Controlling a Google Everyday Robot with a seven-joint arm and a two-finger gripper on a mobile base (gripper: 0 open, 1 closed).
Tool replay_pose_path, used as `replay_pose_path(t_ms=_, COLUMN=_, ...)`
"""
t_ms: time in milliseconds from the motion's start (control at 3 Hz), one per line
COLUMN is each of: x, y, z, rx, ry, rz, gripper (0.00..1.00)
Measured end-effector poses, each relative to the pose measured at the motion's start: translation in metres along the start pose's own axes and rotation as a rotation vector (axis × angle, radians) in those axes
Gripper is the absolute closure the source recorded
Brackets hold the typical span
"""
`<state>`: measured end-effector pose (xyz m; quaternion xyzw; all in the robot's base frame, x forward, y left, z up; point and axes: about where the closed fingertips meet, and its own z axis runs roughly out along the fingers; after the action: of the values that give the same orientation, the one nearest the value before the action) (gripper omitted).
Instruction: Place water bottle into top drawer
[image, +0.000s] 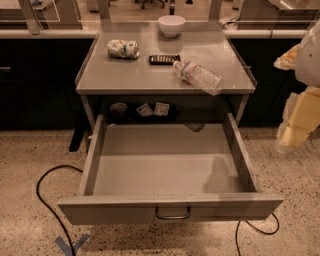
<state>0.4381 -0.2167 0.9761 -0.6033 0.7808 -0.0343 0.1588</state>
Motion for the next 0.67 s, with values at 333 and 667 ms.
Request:
replay_pose_path(t_ms=333, x=0.0000, y=0.0000, z=0.0000, rx=0.000, ry=0.000, rz=0.000, gripper=0.00)
replay_pose_path(t_ms=667, x=-0.0095, y=-0.0085, z=-0.0016, rx=0.030, ry=0.004, rz=-0.014, gripper=0.00)
